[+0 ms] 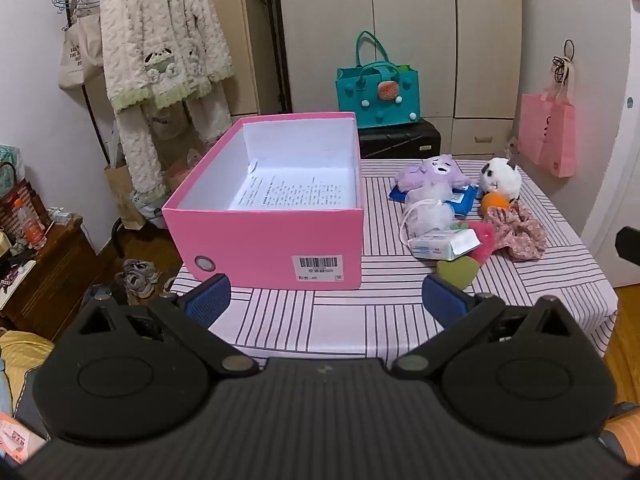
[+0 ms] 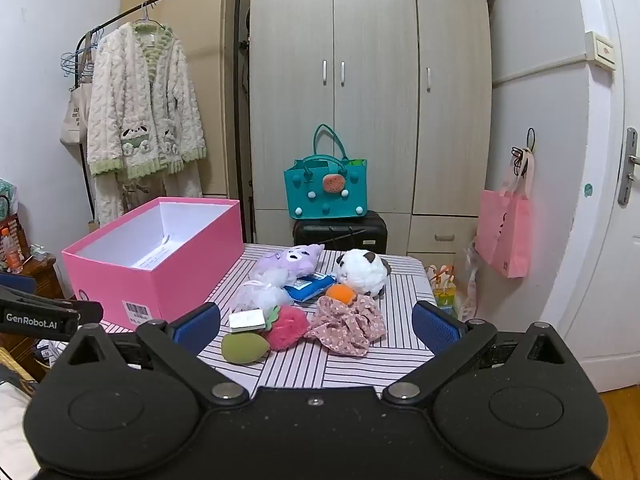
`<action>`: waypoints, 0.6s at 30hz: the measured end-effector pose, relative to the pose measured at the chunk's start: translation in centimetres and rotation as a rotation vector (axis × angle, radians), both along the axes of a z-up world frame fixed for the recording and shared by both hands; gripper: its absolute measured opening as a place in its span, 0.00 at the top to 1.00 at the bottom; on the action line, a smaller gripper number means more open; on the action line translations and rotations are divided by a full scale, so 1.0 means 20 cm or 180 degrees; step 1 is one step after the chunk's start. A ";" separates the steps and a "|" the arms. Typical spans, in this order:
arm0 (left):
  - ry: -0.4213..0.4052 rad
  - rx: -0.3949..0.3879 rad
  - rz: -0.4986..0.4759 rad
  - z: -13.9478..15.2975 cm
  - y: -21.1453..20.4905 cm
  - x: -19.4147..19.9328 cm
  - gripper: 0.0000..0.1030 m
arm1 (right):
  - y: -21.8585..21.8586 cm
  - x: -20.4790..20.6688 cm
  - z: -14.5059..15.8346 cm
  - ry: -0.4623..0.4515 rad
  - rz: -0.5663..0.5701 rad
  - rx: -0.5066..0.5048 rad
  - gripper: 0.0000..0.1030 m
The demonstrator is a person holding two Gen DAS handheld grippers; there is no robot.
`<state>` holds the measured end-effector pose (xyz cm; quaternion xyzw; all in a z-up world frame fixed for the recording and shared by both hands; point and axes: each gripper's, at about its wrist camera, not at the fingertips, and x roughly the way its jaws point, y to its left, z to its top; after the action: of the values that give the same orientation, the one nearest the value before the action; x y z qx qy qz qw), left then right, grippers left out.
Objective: Organize soft objects
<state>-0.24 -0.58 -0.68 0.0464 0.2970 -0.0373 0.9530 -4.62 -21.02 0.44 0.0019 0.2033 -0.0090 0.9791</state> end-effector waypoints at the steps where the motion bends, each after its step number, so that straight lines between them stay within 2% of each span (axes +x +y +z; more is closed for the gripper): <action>1: -0.0002 -0.0010 -0.0010 0.01 0.01 0.00 0.00 | 0.00 0.00 0.00 -0.0018 0.0013 0.0001 0.00; 6: -0.0096 -0.0055 0.0039 0.00 0.02 0.00 0.00 | 0.02 -0.02 -0.02 -0.0111 0.0084 -0.0019 0.00; 18: -0.0203 0.0040 0.0105 -0.04 0.04 0.01 0.00 | 0.01 -0.03 -0.06 -0.0208 0.0095 -0.0079 0.00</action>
<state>-0.05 0.27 -1.39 0.0487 0.2675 -0.0182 0.9622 -5.15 -20.79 -0.73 -0.0129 0.1711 0.0031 0.9852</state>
